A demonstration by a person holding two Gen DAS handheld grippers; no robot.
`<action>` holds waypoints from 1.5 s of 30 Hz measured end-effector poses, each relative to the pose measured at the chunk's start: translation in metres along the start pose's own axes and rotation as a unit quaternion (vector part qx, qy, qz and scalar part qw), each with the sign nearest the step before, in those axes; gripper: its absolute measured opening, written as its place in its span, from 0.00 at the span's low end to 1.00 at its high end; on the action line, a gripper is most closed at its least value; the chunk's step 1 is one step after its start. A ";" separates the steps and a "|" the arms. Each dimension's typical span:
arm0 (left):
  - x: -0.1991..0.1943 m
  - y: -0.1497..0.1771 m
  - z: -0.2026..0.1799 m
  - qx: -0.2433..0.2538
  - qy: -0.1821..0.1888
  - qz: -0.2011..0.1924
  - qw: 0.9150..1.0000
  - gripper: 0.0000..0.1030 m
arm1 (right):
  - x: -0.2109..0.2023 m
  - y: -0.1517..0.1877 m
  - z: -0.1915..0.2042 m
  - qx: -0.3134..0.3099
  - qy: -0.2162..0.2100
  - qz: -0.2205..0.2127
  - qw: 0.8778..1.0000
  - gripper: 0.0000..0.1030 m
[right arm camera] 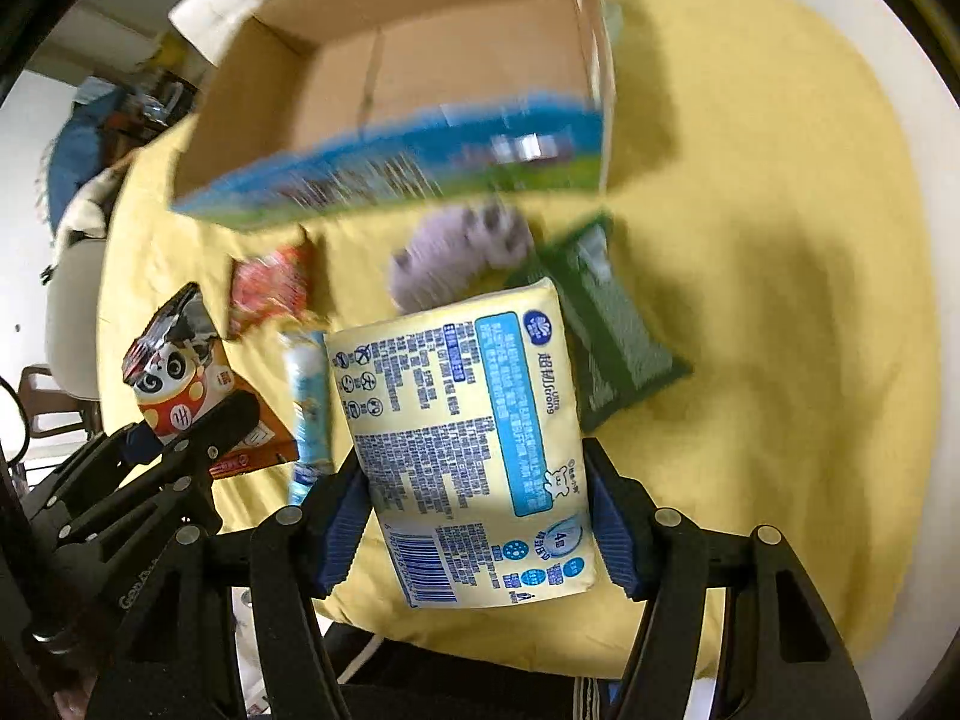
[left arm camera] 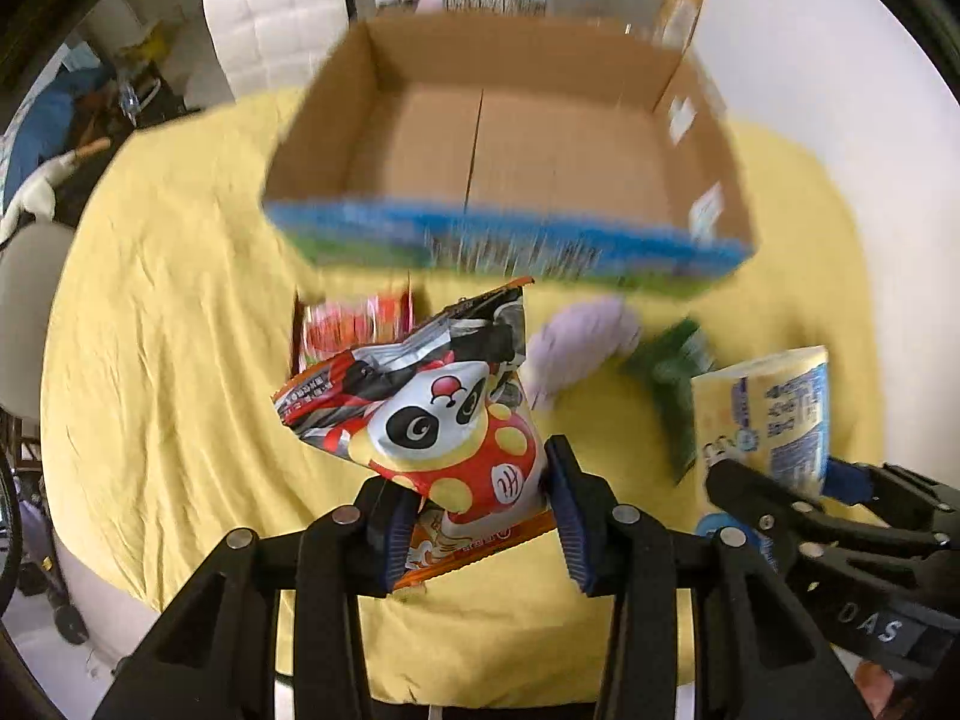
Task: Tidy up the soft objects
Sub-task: 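Lower both held packs into the box and open both tools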
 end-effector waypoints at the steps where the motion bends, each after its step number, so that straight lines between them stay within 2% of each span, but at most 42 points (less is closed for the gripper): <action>1: -0.010 -0.008 -0.001 0.001 0.002 -0.010 1.000 0.36 | -0.013 -0.005 0.004 -0.005 -0.006 -0.012 1.000 0.66; 6: -0.052 -0.064 0.001 0.008 0.020 -0.047 0.999 0.36 | -0.056 -0.035 0.026 -0.013 -0.033 -0.050 0.998 0.66; 10: -0.052 -0.110 0.023 0.009 0.047 -0.058 0.997 0.36 | -0.079 -0.077 0.045 -0.011 -0.045 -0.079 0.996 0.66; 14: -0.029 -0.162 0.038 0.007 0.065 -0.049 0.997 0.36 | -0.087 -0.127 0.066 -0.002 -0.027 -0.107 0.994 0.66; 17: -0.001 -0.195 0.047 -0.002 0.092 -0.025 0.995 0.36 | -0.073 -0.165 0.076 0.009 -0.013 -0.111 0.994 0.65; 21: 0.044 -0.229 0.048 -0.011 0.143 0.018 0.989 0.36 | -0.040 -0.215 0.084 0.026 -0.002 -0.102 0.994 0.66; 24: 0.078 -0.245 0.047 -0.020 0.175 0.048 0.983 0.37 | -0.012 -0.239 0.083 0.036 0.006 -0.093 0.995 0.66; 26: 0.096 -0.256 0.046 -0.017 0.183 0.062 0.981 0.37 | 0.008 -0.257 0.081 0.040 0.011 -0.087 0.995 0.66; 30: 0.131 -0.266 0.034 -0.001 0.218 0.098 0.971 0.37 | 0.036 -0.275 0.075 0.051 0.021 -0.074 0.996 0.66; 33: 0.154 -0.272 0.025 0.018 0.226 0.123 0.966 0.37 | 0.055 -0.291 0.072 0.049 0.030 -0.066 0.996 0.66; 40: 0.177 -0.281 0.016 0.043 0.237 0.140 0.961 0.37 | 0.082 -0.307 0.072 0.033 0.048 -0.057 0.997 0.66; 45: 0.181 -0.289 0.017 0.056 0.216 0.137 0.965 0.38 | 0.096 -0.315 0.077 0.022 0.061 -0.054 0.996 0.66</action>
Point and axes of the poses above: each gripper's, at about its wrist camera, not at the fingertips, and x roughly the way its jaws point, z to its left, y to its underside, the point moved 7 cm from there along x, roughly the way its jaws point, and after that the axes turned 12 degrees about x, right-handed, at the moved point
